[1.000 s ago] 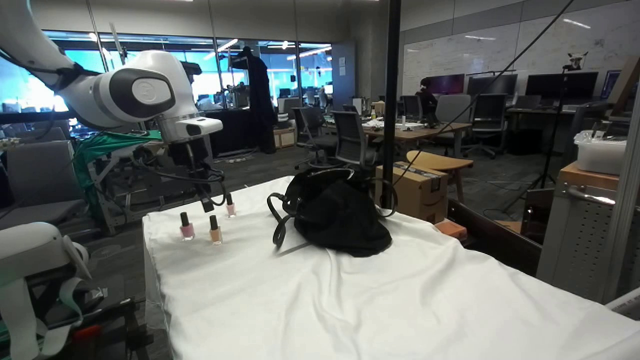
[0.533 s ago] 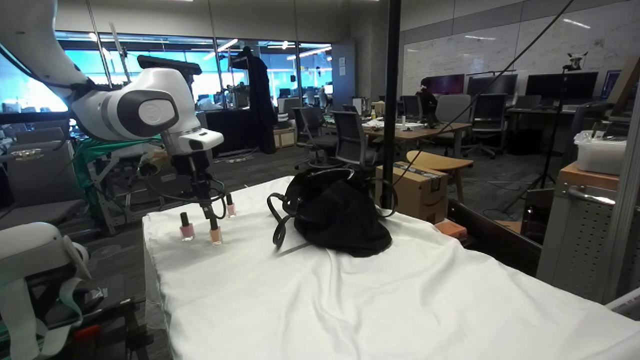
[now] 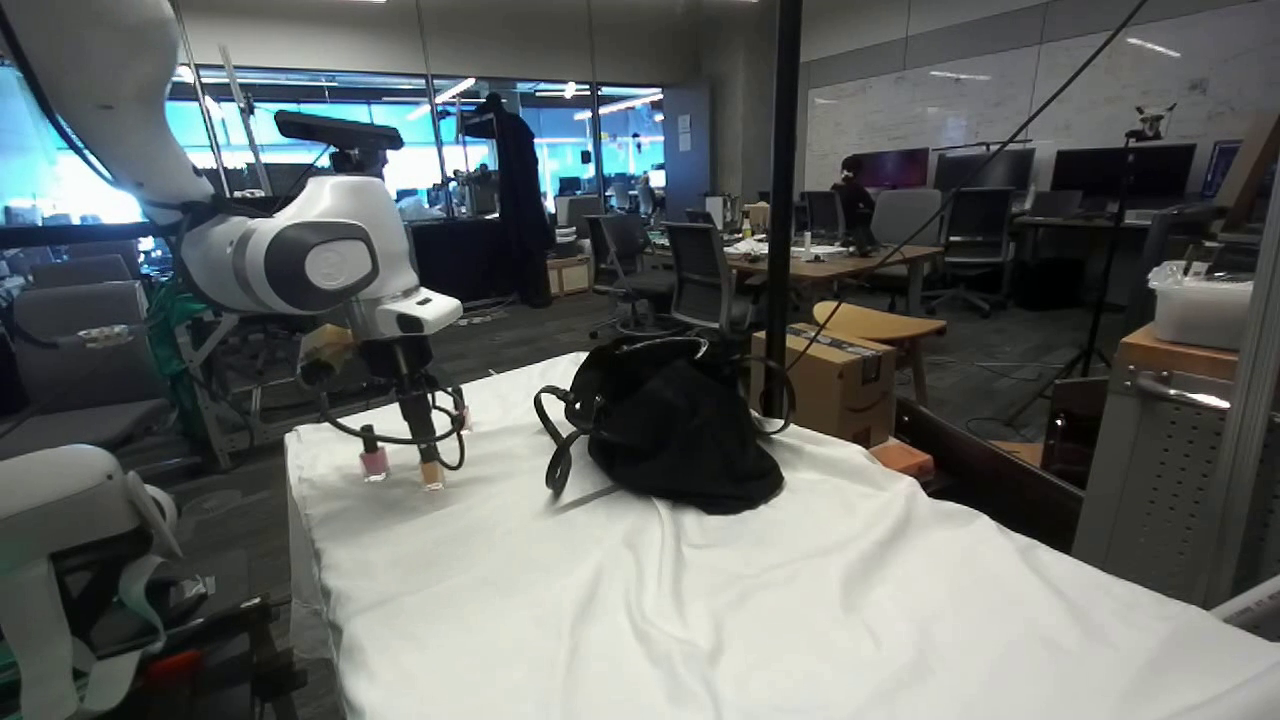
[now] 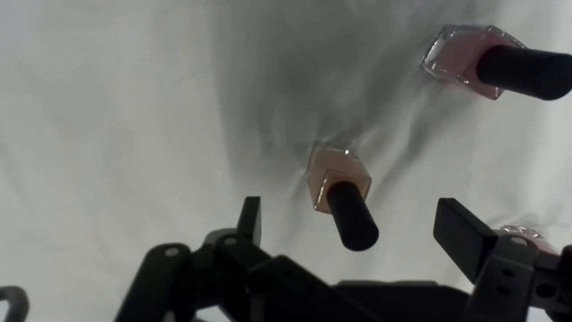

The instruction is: Place the nail polish bottles inside the black bag from right to left

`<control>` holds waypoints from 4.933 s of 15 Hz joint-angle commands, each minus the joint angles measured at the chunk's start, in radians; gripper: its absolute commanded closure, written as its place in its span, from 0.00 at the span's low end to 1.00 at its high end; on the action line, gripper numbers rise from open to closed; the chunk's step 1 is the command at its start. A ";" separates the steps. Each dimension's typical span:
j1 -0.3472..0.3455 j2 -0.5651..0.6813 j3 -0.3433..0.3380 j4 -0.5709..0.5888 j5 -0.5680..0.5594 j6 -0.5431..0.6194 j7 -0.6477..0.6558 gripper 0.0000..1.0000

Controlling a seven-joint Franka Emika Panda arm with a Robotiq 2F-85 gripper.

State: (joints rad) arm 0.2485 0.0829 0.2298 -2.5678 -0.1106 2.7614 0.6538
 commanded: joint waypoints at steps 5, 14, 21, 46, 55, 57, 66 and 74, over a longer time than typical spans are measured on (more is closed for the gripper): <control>0.040 0.113 -0.078 0.082 -0.080 0.032 0.021 0.00; 0.089 0.191 -0.127 0.131 -0.069 0.010 0.011 0.00; 0.110 0.208 -0.143 0.132 -0.060 0.002 0.005 0.00; 0.162 0.113 -0.135 0.096 -0.233 -0.085 0.206 0.00; 0.119 0.135 -0.123 0.056 -0.180 0.023 0.132 0.00; 0.114 0.137 -0.120 0.051 -0.163 0.041 0.110 0.00; 0.100 0.132 -0.088 0.049 -0.029 0.020 -0.037 0.21; 0.107 0.140 -0.099 0.057 -0.027 0.013 -0.055 0.78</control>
State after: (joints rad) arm 0.3650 0.2188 0.1224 -2.5057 -0.1621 2.7725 0.6277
